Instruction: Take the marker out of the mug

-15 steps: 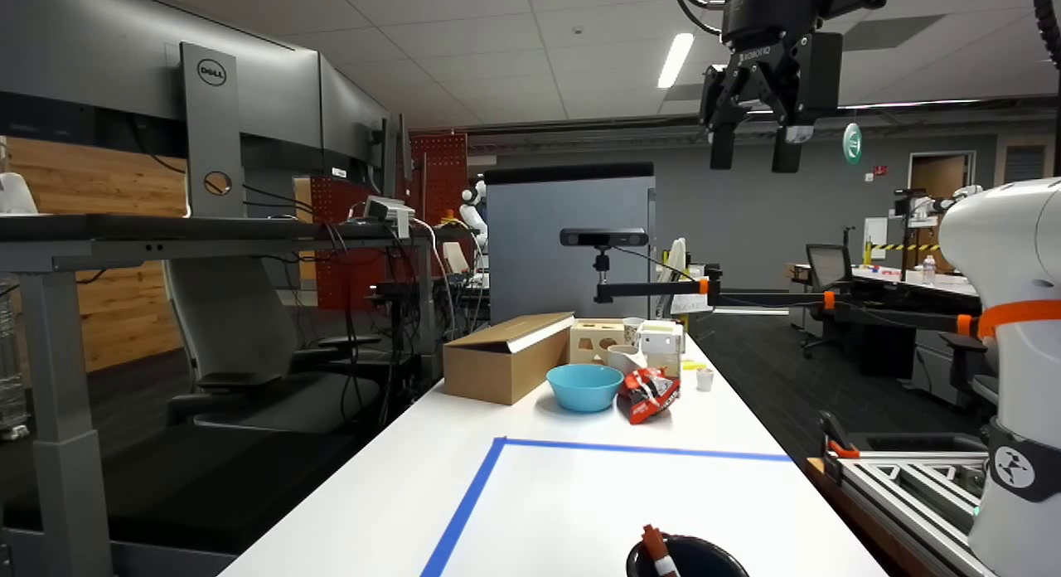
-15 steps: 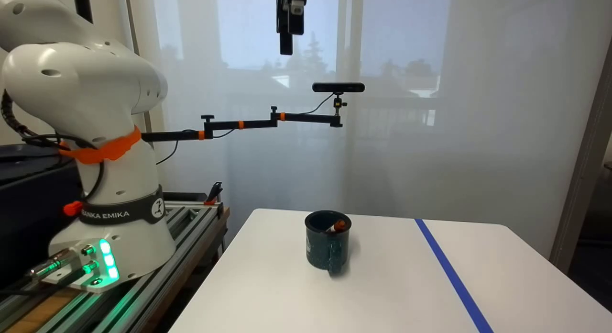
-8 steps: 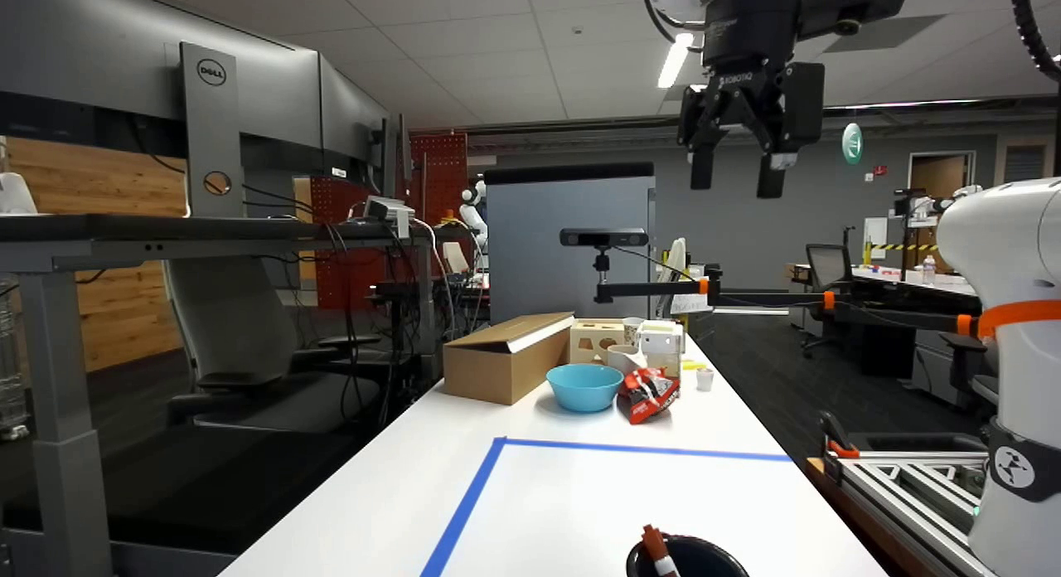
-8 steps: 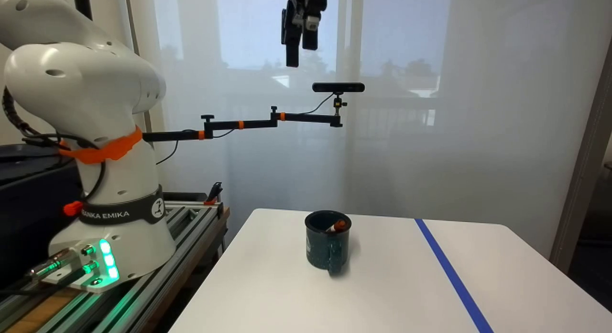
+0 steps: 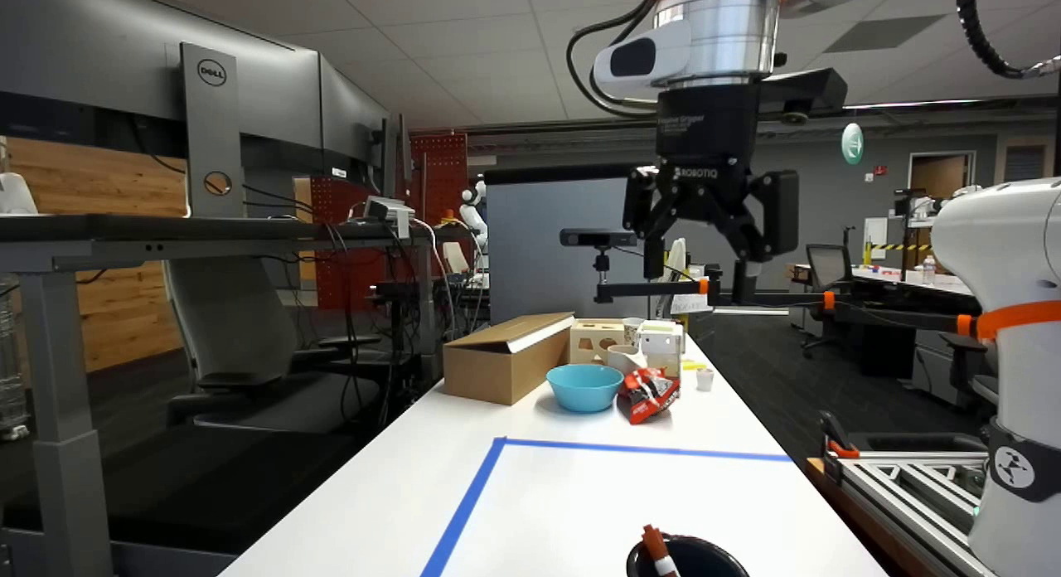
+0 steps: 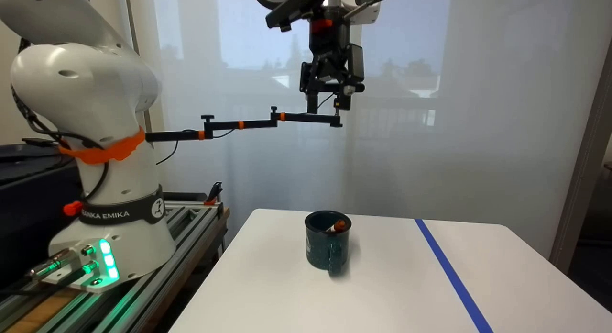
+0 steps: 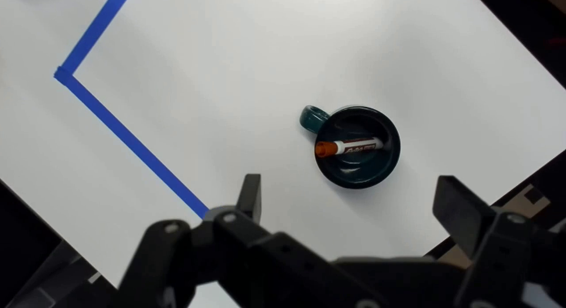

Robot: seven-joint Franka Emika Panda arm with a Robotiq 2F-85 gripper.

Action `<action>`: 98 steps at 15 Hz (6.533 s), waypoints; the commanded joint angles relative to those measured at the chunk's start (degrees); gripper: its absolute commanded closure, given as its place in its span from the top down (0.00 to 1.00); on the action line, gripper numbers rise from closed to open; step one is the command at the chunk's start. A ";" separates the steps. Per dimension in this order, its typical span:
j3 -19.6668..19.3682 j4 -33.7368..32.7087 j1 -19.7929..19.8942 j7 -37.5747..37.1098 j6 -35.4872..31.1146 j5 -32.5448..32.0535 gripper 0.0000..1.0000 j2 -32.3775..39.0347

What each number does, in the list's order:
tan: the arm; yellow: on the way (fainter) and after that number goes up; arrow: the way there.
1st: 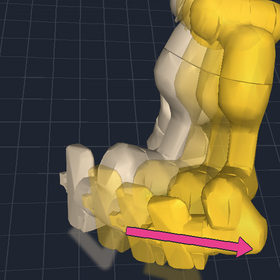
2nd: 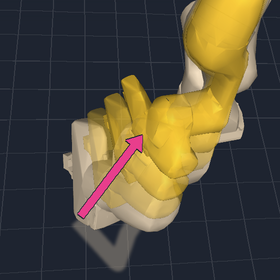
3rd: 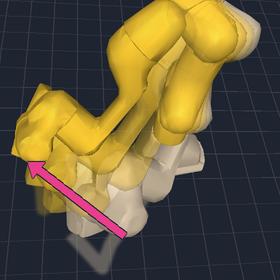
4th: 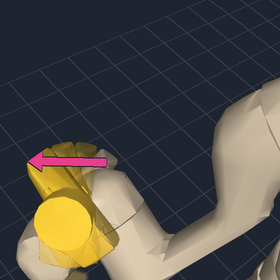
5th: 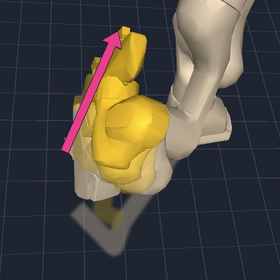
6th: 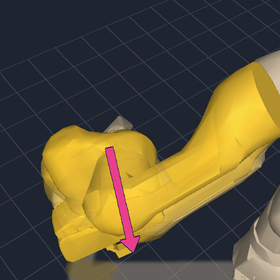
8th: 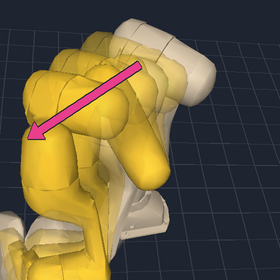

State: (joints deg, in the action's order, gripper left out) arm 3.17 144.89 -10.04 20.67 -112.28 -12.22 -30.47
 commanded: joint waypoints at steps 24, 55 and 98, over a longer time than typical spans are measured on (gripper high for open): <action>3.09 11.27 4.35 -27.87 -18.48 7.86 1.00 5.10; 5.56 12.26 8.93 -76.02 -47.07 0.36 0.67 25.93; 1.17 12.89 3.09 -83.40 -46.27 -4.60 0.05 28.58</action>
State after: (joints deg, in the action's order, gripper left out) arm 4.12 157.06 -5.72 -60.46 -160.49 -15.59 2.25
